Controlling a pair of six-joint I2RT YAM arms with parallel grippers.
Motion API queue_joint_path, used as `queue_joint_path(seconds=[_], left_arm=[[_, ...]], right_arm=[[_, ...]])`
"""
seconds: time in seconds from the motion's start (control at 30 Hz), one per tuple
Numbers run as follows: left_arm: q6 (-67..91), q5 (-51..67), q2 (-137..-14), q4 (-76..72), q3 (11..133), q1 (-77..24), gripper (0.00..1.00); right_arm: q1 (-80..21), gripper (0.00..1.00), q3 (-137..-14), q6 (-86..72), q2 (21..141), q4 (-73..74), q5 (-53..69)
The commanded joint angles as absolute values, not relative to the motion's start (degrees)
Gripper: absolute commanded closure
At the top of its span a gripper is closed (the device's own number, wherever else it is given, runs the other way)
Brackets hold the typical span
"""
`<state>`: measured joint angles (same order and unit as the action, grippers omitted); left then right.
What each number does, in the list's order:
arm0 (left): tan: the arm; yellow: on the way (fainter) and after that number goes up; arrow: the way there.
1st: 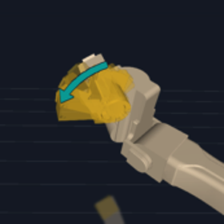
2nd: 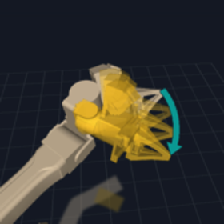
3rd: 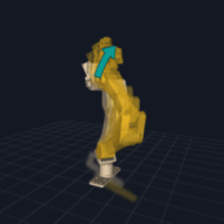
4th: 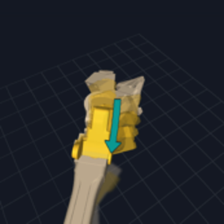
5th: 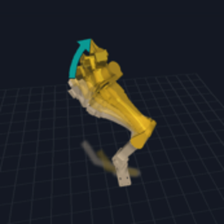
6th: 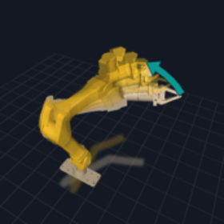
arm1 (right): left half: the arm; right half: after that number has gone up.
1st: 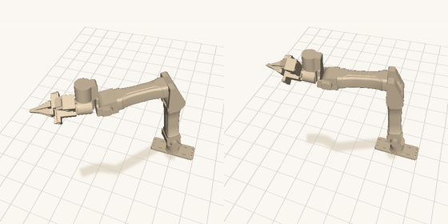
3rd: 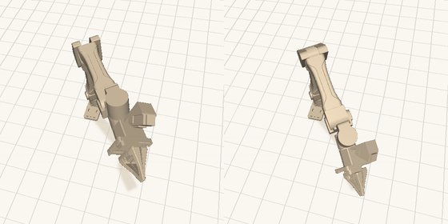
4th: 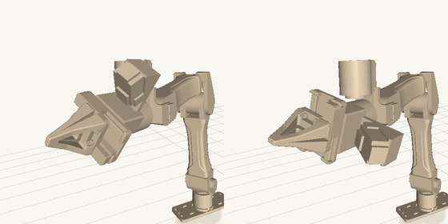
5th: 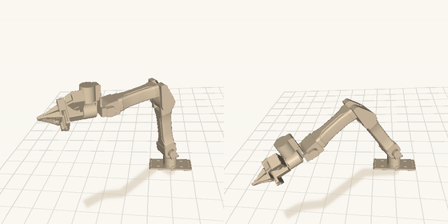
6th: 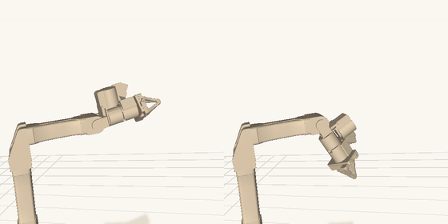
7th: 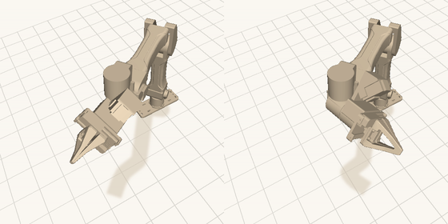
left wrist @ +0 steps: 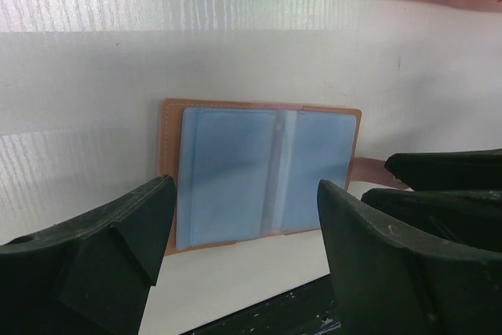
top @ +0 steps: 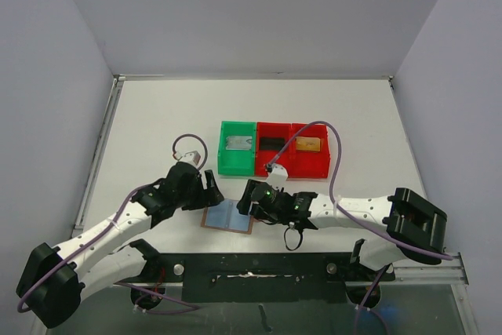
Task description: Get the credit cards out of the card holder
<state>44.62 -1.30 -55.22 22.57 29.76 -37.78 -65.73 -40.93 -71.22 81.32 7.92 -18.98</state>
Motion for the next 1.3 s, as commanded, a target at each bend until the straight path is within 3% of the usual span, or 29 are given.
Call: queue_joint_path(seconds=[0.0,0.43,0.8,1.0,1.13,1.27], left_arm=[[45.3,0.1,-55.5,19.7,29.4,-37.6,0.29],[46.1,6.5,-61.4,15.3,26.4,-37.5,0.37],[45.0,5.7,-64.1,16.4,26.5,-37.6,0.43],[46.1,7.9,-65.5,14.2,24.6,-37.7,0.48],[46.8,10.0,-66.6,12.4,23.3,-37.7,0.52],[47.1,9.3,-66.1,12.6,23.3,-37.7,0.53]], right_arm=[[-66.3,0.37,-42.7,-74.0,81.8,5.5,-21.4],[-66.4,0.45,-39.3,-76.8,82.5,-0.5,-16.5],[-64.9,0.46,-41.7,-79.0,89.2,3.8,-13.4],[-63.1,0.62,-39.7,-77.2,89.5,-3.2,-10.1],[-61.2,0.77,-35.1,-76.7,89.4,-17.8,-4.6],[-60.2,0.93,-34.3,-76.8,89.1,-18.9,-3.5]])
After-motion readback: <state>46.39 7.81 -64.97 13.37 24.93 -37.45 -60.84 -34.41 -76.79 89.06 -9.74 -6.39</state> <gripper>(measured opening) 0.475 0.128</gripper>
